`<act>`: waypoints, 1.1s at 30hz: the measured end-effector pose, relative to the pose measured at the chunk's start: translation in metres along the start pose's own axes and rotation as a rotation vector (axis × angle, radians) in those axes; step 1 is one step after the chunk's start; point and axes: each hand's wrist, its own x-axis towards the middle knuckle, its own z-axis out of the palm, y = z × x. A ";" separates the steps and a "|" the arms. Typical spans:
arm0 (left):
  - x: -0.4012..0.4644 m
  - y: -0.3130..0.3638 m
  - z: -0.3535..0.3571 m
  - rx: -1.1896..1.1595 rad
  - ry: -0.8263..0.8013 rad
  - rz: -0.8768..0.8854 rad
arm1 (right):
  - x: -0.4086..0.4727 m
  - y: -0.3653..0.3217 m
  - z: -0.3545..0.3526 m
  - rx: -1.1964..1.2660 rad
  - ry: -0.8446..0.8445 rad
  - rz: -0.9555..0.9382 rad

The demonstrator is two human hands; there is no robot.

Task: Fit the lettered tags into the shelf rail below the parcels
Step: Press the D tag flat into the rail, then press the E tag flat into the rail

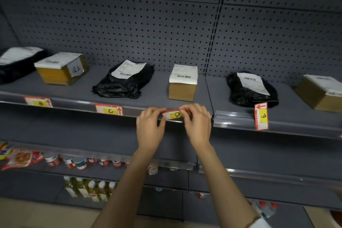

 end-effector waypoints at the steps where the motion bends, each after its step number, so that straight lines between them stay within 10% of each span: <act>1: 0.000 -0.001 0.000 0.011 -0.006 0.010 | 0.001 0.004 -0.001 -0.045 0.029 0.002; 17: -0.008 0.023 0.011 -0.001 0.012 0.039 | -0.037 0.019 -0.026 -0.327 -0.177 -0.100; 33: -0.007 0.166 0.108 -0.258 -0.295 0.213 | -0.061 0.114 -0.147 -0.284 0.113 0.271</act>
